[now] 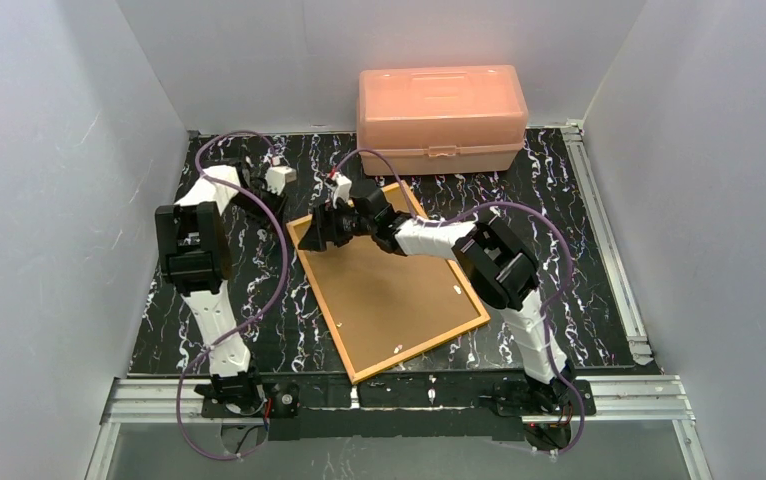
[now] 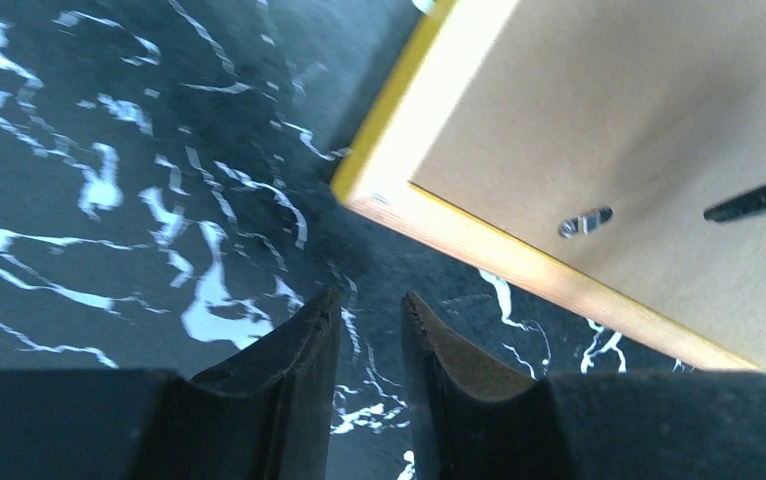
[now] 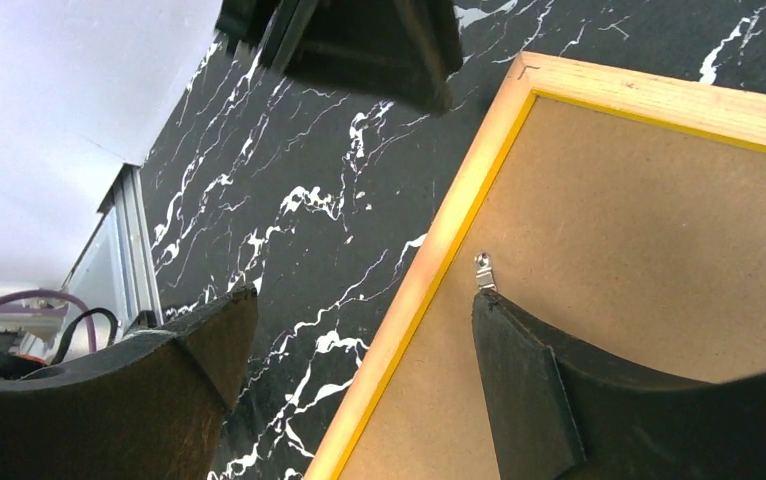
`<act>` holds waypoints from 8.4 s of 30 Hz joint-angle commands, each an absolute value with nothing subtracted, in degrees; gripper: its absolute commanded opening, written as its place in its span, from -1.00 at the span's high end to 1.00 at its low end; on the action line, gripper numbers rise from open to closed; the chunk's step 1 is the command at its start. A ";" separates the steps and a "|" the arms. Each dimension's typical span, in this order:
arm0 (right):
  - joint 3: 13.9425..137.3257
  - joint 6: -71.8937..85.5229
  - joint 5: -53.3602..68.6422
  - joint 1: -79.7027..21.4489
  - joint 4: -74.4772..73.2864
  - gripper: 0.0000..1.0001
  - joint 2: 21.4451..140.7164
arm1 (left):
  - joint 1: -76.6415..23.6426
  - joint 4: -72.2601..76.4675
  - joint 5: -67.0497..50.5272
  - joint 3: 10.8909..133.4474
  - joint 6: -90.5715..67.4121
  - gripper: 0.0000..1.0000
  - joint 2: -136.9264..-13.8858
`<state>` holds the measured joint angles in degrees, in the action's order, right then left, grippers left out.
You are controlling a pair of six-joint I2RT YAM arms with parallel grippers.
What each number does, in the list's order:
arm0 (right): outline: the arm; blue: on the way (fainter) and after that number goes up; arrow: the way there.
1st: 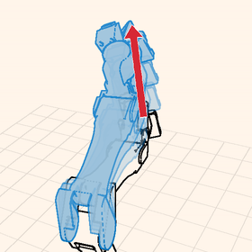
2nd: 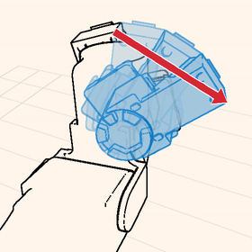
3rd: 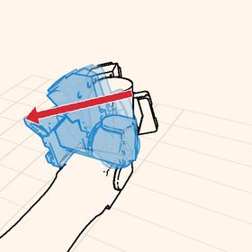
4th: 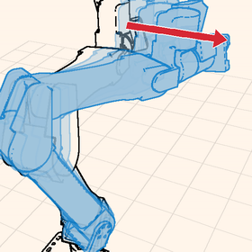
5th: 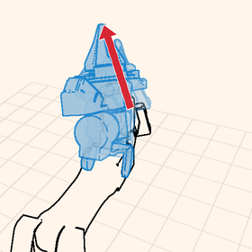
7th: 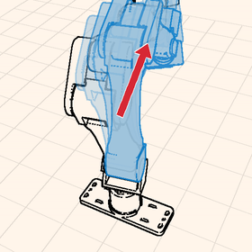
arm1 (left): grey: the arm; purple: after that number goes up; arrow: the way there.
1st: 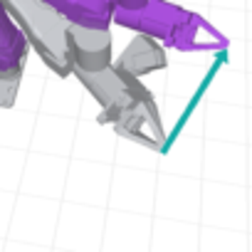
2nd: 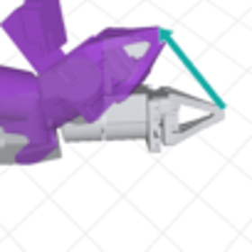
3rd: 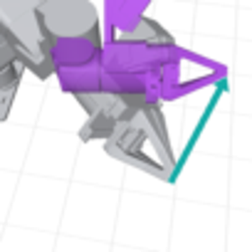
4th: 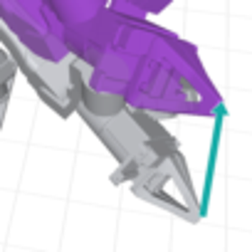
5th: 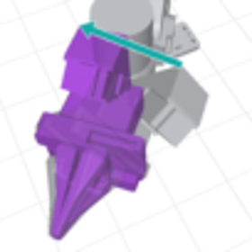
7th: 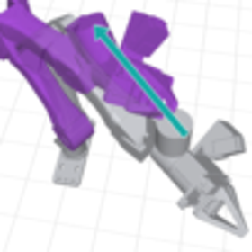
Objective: Put the photo into the frame
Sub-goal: Install the photo frame at the center of the board.
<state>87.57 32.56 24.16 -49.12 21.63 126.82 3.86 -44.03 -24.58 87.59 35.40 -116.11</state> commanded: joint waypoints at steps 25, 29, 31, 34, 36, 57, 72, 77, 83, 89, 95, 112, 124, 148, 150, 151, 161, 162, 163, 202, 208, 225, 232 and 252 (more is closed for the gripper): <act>75.01 30.22 28.54 -45.93 31.83 -0.73 116.85 | 4.49 -52.92 -39.54 105.33 27.63 0.53 -129.13; 76.85 29.21 29.56 -45.96 31.23 -0.73 118.67 | 4.32 -53.33 -41.02 101.65 28.73 0.59 -126.95; 77.80 29.10 30.10 -45.97 30.93 -0.72 119.54 | 4.28 -53.71 -41.48 99.69 29.58 0.60 -125.95; 79.03 28.39 30.69 -46.05 30.12 -0.72 120.78 | 4.30 -54.05 -41.76 96.77 30.45 0.61 -124.57; 79.82 27.77 30.92 -46.01 29.58 -0.72 121.58 | 4.31 -54.47 -41.57 95.98 30.79 0.62 -123.93; 81.43 27.01 32.04 -48.77 28.27 -0.69 126.98 | 4.28 -53.92 -39.65 93.83 30.24 0.72 -122.19; 79.09 28.82 32.16 -49.66 30.06 -0.67 127.35 | 4.28 -53.53 -38.43 93.67 30.34 0.77 -121.73; 77.67 29.00 32.60 -50.04 30.28 -0.66 126.97 | 4.24 -53.45 -38.32 93.63 30.32 0.78 -121.56; 75.62 30.24 32.74 -50.72 31.67 -0.64 126.28 | 4.26 -53.40 -38.35 93.69 30.19 0.79 -121.40; 74.31 30.50 32.54 -51.21 31.96 -0.63 124.92 | 4.24 -53.48 -38.17 93.78 30.11 0.80 -121.29; 73.44 31.00 32.21 -51.41 32.13 -0.62 123.49 | 4.23 -53.28 -38.19 93.93 30.06 0.81 -121.20; 75.58 33.07 32.43 -51.86 33.31 -0.62 125.26 | 4.23 -53.09 -38.33 93.07 30.06 0.81 -120.50; 76.76 35.19 32.78 -51.84 34.98 -0.62 126.69 | 4.22 -53.29 -38.58 93.34 30.05 0.82 -120.26; 78.46 38.08 31.47 -51.86 38.59 -0.61 129.29 | 3.71 -54.31 -39.12 94.01 29.74 0.83 -119.36; 78.44 38.52 31.48 -51.86 39.24 -0.60 129.37 | 3.69 -54.38 -38.98 94.16 29.79 0.83 -119.23; 78.46 38.56 31.43 -51.86 39.45 -0.60 129.30 | 3.69 -54.49 -38.94 94.26 29.76 0.83 -119.19; 73.84 39.98 30.08 -51.77 42.95 -0.59 124.74 | 3.69 -55.19 -38.58 94.31 29.97 0.83 -118.59; 72.82 39.60 29.27 -51.55 42.75 -0.59 123.46 | 3.69 -55.20 -38.51 94.31 29.97 0.83 -118.49; 71.78 39.23 28.66 -51.42 42.52 -0.60 122.27 | 3.69 -55.20 -38.50 94.31 29.99 0.83 -118.34; 75.59 40.25 24.18 -53.65 36.41 -0.59 127.59 | 3.38 -54.23 -39.01 92.72 30.05 0.87 -119.53; 76.48 40.15 24.57 -53.65 36.13 -0.59 127.09 | 3.36 -54.23 -39.36 92.75 29.68 0.87 -119.37; 59.58 25.09 -1.24 -32.79 0.16 -0.97 90.05 | 3.34 -59.70 -36.86 91.79 45.17 0.13 -112.79; 59.69 22.14 -0.56 -25.48 0.81 -0.97 93.50 | -0.06 -55.78 -34.57 70.76 62.32 -0.03 -93.78; 63.60 33.56 10.56 -25.04 14.32 -0.97 109.86 | -24.06 -36.19 -20.76 43.94 61.71 0.14 -78.31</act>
<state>60.55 30.63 7.70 -24.75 10.92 107.18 -20.86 -41.17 -23.40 45.19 65.49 -78.94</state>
